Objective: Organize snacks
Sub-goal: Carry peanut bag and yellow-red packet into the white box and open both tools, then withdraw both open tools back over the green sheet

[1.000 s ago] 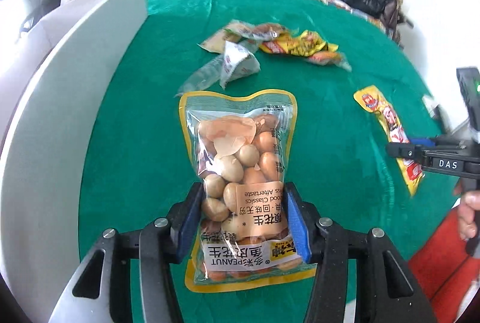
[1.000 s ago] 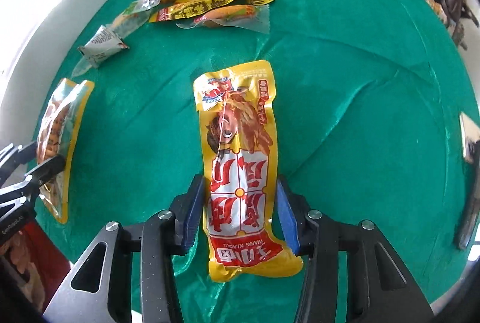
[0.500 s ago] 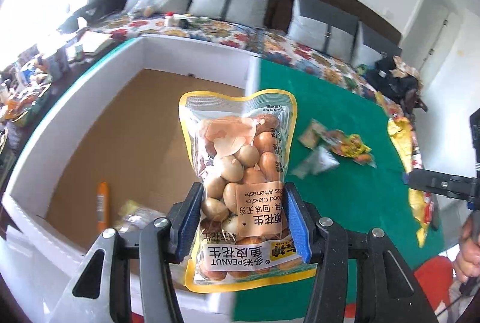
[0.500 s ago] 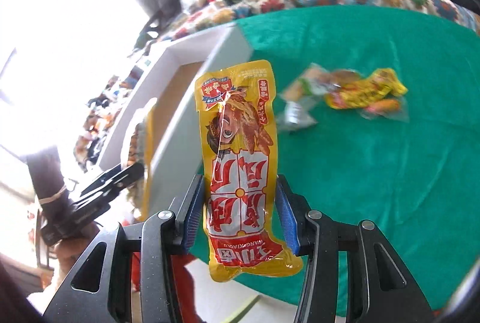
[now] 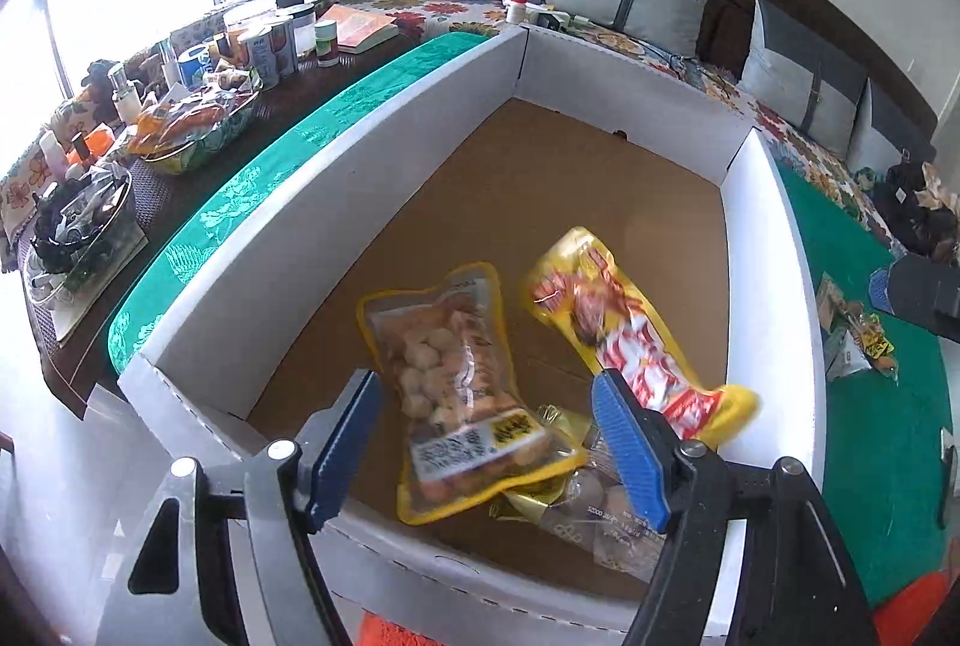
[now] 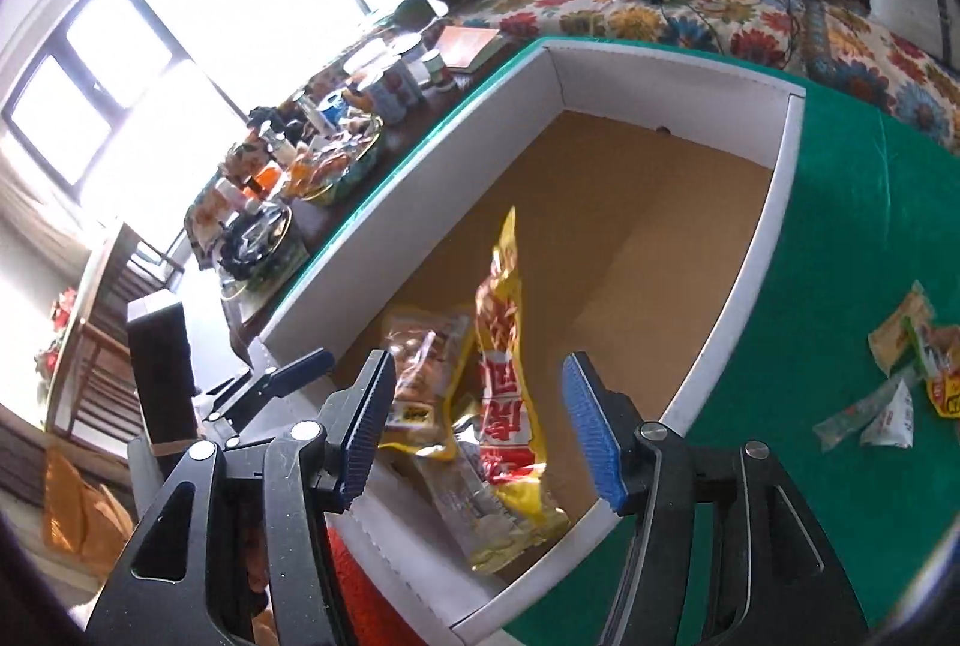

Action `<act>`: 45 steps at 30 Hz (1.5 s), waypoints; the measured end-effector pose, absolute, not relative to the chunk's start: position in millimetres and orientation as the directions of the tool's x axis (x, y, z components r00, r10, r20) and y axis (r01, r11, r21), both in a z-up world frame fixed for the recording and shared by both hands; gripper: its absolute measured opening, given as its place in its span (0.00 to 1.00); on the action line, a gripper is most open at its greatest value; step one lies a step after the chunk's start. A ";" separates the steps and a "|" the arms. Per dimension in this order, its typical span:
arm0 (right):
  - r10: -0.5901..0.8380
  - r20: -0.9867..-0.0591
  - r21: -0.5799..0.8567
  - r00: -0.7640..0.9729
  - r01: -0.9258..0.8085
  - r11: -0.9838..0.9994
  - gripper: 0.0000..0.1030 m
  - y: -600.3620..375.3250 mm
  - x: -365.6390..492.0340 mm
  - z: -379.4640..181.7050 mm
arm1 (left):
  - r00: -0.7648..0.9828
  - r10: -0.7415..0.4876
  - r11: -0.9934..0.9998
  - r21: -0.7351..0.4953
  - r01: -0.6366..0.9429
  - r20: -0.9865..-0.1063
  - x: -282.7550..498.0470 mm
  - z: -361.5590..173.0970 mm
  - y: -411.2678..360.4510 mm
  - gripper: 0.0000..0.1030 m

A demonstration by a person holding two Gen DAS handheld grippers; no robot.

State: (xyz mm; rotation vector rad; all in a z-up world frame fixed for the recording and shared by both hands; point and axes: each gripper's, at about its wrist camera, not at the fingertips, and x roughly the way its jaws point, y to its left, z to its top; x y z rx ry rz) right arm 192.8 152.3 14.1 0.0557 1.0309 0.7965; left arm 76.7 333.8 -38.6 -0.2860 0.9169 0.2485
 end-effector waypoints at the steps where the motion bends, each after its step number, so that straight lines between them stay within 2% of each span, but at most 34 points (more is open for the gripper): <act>1: 0.612 -0.741 0.387 0.276 -0.570 0.725 0.61 143.2 190.2 13.7 | 0.593 0.091 0.936 -0.134 -0.325 -0.800 73.9 -36.0 329.8 0.73; 5: 0.528 -0.755 0.251 0.389 -0.573 0.780 0.72 94.3 184.5 0.6 | 0.627 0.095 0.961 -0.095 -0.262 -0.773 72.0 -19.2 297.5 0.74; 8: 0.384 -0.790 0.088 0.478 -0.531 0.843 0.72 30.8 172.8 -36.2 | 0.677 0.068 0.978 -0.085 -0.191 -0.733 65.5 -0.9 263.3 0.80; 12: 0.131 -0.809 -0.139 0.573 -0.403 0.905 0.71 -74.4 149.8 -90.9 | 0.715 -0.062 0.986 -0.154 -0.065 -0.696 61.0 14.3 208.5 0.86; 16: -0.022 -0.788 -0.217 0.615 -0.244 0.945 0.71 -170.3 127.3 -115.8 | 0.702 -0.195 0.977 -0.200 0.076 -0.685 68.9 11.6 136.2 0.98; 21: -0.048 -0.798 -0.147 0.600 -0.117 0.982 0.71 -221.1 131.1 -118.8 | 0.584 -0.256 0.965 -0.166 0.203 -0.770 98.2 -38.7 42.3 0.98; 27: -0.047 -0.804 -0.117 0.593 -0.081 0.990 0.72 -226.4 154.5 -121.7 | 0.481 -0.173 0.971 -0.067 0.230 -0.859 143.3 -109.5 -20.1 0.98; 34: -0.030 -0.821 -0.043 0.570 -0.010 0.999 0.73 -250.4 164.9 -128.4 | 0.500 -0.119 0.976 -0.007 0.219 -0.858 178.4 -129.5 -44.1 0.99; 38: -0.033 -0.820 -0.022 0.571 0.028 0.999 0.80 -259.4 166.6 -130.9 | 0.533 -0.115 0.980 -0.008 0.199 -0.839 190.3 -131.7 -47.8 1.00; 45: -0.041 -0.810 -0.016 0.585 0.047 0.999 0.86 -264.5 170.7 -134.4 | 0.564 -0.099 0.987 -0.009 0.161 -0.820 212.2 -132.4 -47.5 1.00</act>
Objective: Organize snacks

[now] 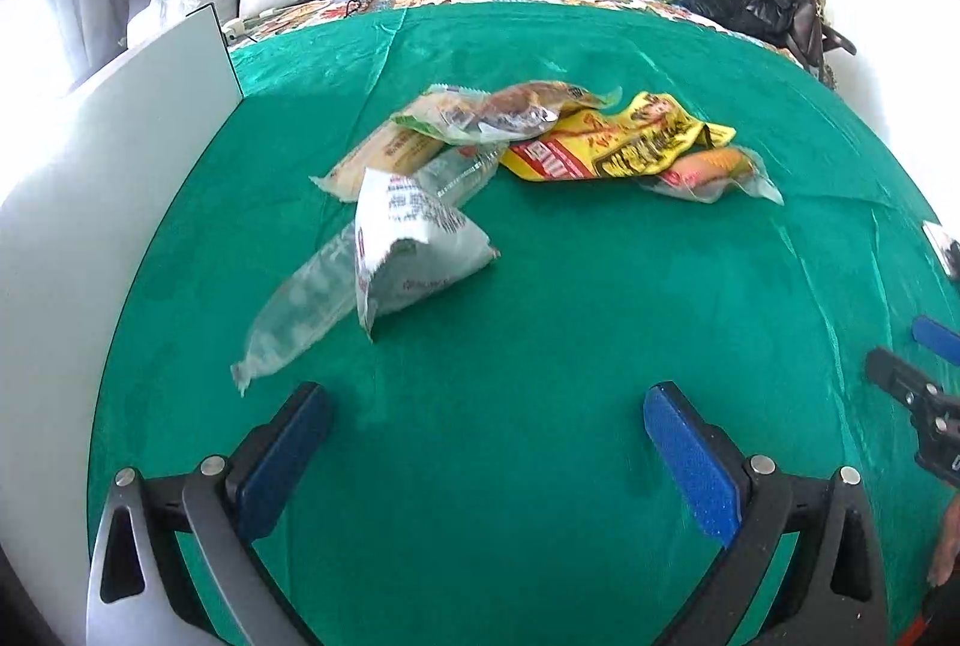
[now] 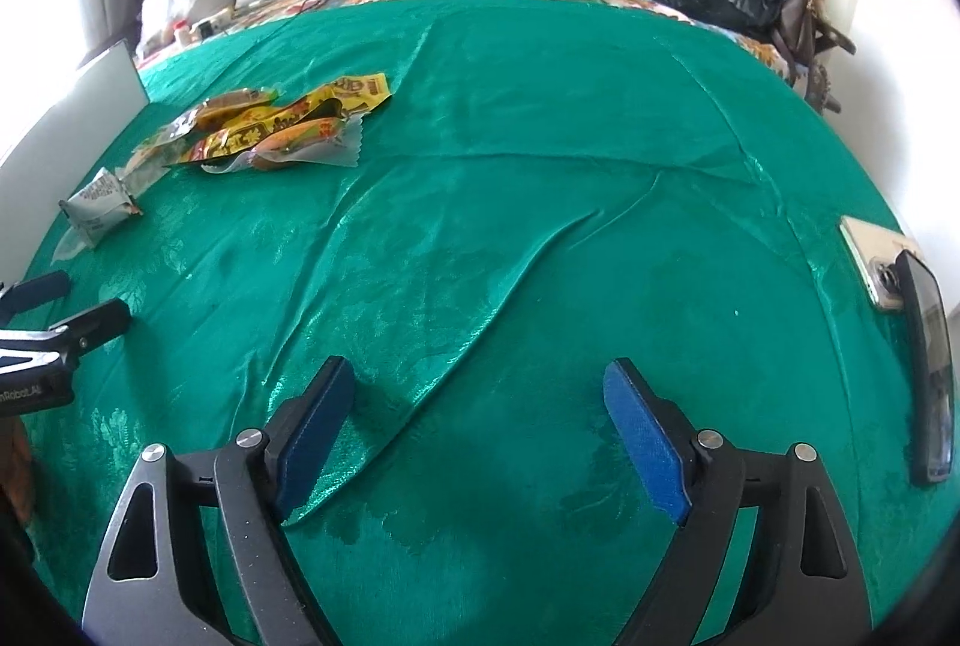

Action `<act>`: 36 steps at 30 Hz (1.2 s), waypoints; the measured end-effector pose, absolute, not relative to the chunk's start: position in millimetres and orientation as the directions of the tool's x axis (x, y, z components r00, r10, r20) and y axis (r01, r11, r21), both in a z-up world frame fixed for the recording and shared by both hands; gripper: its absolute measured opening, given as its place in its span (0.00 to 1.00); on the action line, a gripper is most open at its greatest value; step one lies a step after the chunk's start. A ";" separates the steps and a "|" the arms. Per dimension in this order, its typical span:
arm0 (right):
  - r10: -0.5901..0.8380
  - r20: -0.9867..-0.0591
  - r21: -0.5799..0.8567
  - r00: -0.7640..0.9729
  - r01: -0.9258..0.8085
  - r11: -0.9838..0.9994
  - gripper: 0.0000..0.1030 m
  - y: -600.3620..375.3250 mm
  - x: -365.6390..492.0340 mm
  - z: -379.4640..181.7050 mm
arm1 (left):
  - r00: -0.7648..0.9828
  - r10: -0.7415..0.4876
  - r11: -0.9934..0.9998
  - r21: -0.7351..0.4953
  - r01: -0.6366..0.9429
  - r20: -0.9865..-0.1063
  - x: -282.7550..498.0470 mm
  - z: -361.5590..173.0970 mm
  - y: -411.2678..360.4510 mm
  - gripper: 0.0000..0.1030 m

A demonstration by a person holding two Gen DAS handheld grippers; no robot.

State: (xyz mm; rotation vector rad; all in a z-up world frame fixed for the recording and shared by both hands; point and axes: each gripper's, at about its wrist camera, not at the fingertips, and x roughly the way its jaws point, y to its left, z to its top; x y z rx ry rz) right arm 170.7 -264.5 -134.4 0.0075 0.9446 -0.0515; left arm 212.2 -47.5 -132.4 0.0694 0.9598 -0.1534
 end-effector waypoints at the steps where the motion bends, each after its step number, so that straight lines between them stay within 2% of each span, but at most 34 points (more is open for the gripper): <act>1: -0.041 -0.808 -0.015 0.588 0.049 0.999 0.86 -265.2 171.1 -134.6 | 0.570 -0.097 0.988 -0.008 0.156 -0.816 215.2 -132.7 -47.2 1.00; 36: -0.046 -0.804 -0.011 0.593 0.063 0.998 0.91 -268.8 177.2 -134.0 | 0.576 -0.092 0.989 -0.009 0.145 -0.812 226.4 -132.6 -44.0 1.00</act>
